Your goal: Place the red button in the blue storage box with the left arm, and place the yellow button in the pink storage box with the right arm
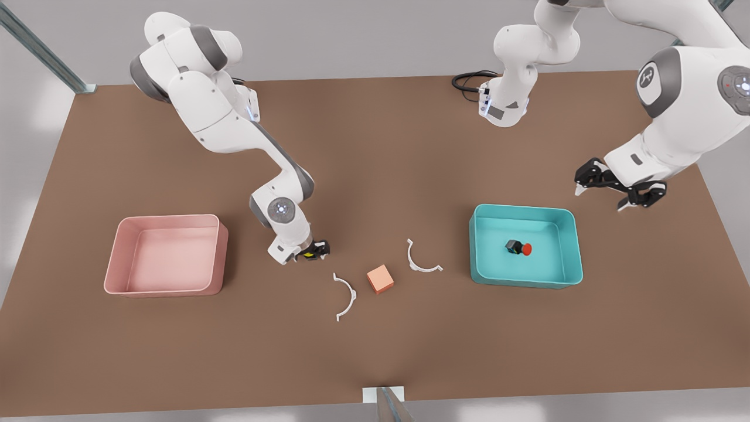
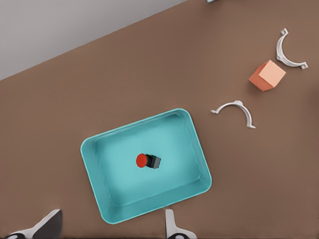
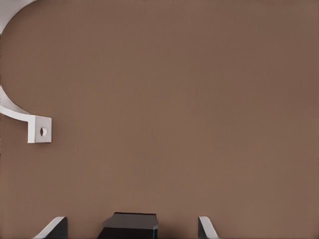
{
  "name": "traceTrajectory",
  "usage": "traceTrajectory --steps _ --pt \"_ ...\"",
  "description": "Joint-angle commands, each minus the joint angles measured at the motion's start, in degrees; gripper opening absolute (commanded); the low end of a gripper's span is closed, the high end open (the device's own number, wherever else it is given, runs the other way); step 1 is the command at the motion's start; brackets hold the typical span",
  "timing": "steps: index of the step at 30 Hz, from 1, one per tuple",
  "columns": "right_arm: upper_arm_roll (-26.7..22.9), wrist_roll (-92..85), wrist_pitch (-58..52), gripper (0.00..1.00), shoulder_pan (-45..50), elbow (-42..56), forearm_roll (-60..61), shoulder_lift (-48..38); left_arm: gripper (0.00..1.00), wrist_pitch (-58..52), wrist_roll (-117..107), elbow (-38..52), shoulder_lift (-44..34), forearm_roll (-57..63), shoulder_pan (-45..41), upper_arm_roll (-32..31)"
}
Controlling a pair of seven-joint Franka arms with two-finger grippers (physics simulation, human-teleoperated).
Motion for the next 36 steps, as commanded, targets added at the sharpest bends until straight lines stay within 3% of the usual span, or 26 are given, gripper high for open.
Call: traceTrajectory --steps 1,4,7,8,10,11,17,25,32,36 --pt "0.01 -0.53 0.32 0.92 0.00 0.08 -1.41 -0.08 1.00 -3.03 -19.15 -0.05 -0.04 -0.01 -0.06 0.01" --pt "0.01 -0.53 0.40 0.86 0.08 0.08 -1.41 0.18 1.00 -3.38 -19.24 -0.14 -0.04 -0.01 -0.15 0.01" --pt "0.01 -0.53 0.32 0.74 0.08 0.08 -1.41 0.27 1.00 -3.46 -19.15 -0.14 -0.04 -0.10 -0.15 -0.08" --pt "0.01 -0.53 0.32 0.66 0.08 0.08 -1.41 0.18 1.00 -3.46 -19.15 -0.14 -0.12 -0.10 -0.15 0.01" --pt "0.01 -1.41 0.14 0.36 0.08 0.08 -1.41 0.18 1.00 -3.46 -19.15 -0.14 -0.13 -0.10 -0.15 0.01" --pt "0.01 -1.41 0.05 0.32 0.08 0.08 -1.41 0.10 1.00 -3.46 -19.15 -0.14 -0.13 -0.19 -0.15 0.01" --pt "0.36 -2.12 -0.12 0.30 0.26 0.25 -1.41 -2.63 1.00 -3.46 -19.15 -0.14 -0.13 -0.19 -0.15 -0.08" --pt "0.10 -5.28 -11.81 0.30 -1.32 3.42 -1.32 -8.34 1.00 -3.46 -19.15 -0.14 -0.30 -0.28 -0.06 -0.08" --pt "0.18 -11.70 -18.40 0.29 -5.45 6.58 -0.97 -8.87 1.00 -3.46 -19.32 -0.14 -0.30 -0.28 -0.06 -0.08" --pt "2.03 -21.36 -21.83 0.29 -13.10 7.28 1.14 -9.83 1.00 -3.46 -19.50 -0.14 -0.21 -0.45 -0.15 -0.08"
